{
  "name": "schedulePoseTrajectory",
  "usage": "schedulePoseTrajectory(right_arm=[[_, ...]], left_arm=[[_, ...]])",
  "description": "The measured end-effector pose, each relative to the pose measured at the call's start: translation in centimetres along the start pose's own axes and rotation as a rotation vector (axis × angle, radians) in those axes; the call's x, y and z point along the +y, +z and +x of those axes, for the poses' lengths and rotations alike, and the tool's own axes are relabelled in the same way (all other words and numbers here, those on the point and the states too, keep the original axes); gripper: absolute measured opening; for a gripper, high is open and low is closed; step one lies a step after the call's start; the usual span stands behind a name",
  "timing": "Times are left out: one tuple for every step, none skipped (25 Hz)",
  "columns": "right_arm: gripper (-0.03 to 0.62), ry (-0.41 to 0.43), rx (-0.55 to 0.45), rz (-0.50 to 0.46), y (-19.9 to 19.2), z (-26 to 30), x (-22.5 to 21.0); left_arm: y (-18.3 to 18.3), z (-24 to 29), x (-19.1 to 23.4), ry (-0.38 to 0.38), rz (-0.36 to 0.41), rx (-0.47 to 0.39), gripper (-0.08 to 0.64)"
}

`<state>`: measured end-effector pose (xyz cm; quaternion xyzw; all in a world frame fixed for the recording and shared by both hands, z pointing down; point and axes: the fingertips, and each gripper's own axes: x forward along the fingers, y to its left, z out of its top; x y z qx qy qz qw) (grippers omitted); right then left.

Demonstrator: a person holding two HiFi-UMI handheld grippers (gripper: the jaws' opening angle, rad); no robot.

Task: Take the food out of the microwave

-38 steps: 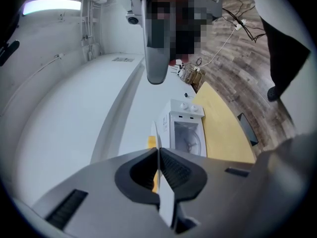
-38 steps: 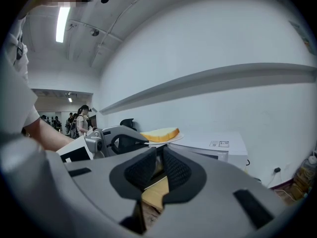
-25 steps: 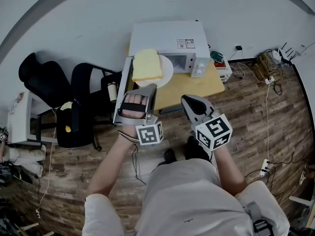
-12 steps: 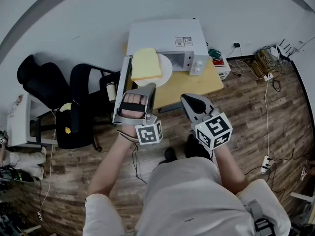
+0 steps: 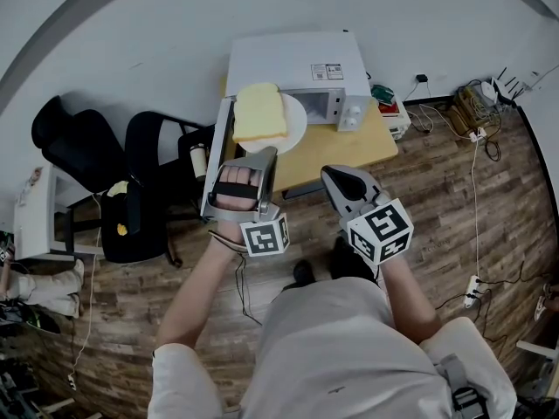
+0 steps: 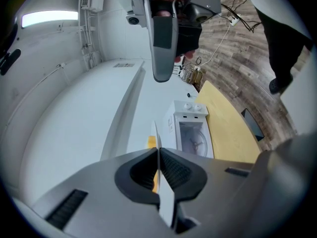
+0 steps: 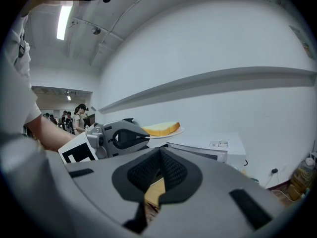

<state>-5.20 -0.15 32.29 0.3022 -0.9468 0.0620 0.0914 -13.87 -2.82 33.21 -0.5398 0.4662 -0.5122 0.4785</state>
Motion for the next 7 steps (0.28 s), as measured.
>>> schedulePoseTrajectory(right_arm=[[0.0,0.002,0.001,-0.002,-0.02,-0.02,-0.01],[0.0,0.003,0.001,-0.004,-0.05,-0.05,-0.02],[0.0,0.004,0.002,-0.005,-0.07,-0.1,-0.04],[0.0,0.005,0.002,-0.006,-0.1,-0.16,-0.06],[0.0,0.004,0.002,-0.006,-0.13,-0.21,-0.08],[0.0,0.004,0.003,-0.006,-0.17,-0.27,-0.1],[0.0,0.004,0.003,-0.006,-0.21,-0.33,-0.11]], left_arm=[[0.03,0.0,-0.07,-0.001,0.001,0.0,0.015],[0.06,0.0,-0.14,-0.002,0.002,0.001,0.015],[0.1,-0.01,-0.21,-0.003,0.003,0.001,0.015],[0.14,-0.01,-0.28,-0.003,0.004,0.002,0.015],[0.18,-0.03,-0.35,-0.003,0.005,0.002,0.015],[0.22,-0.06,-0.41,-0.003,0.006,0.002,0.014],[0.25,-0.09,-0.46,-0.003,0.007,0.002,0.014]])
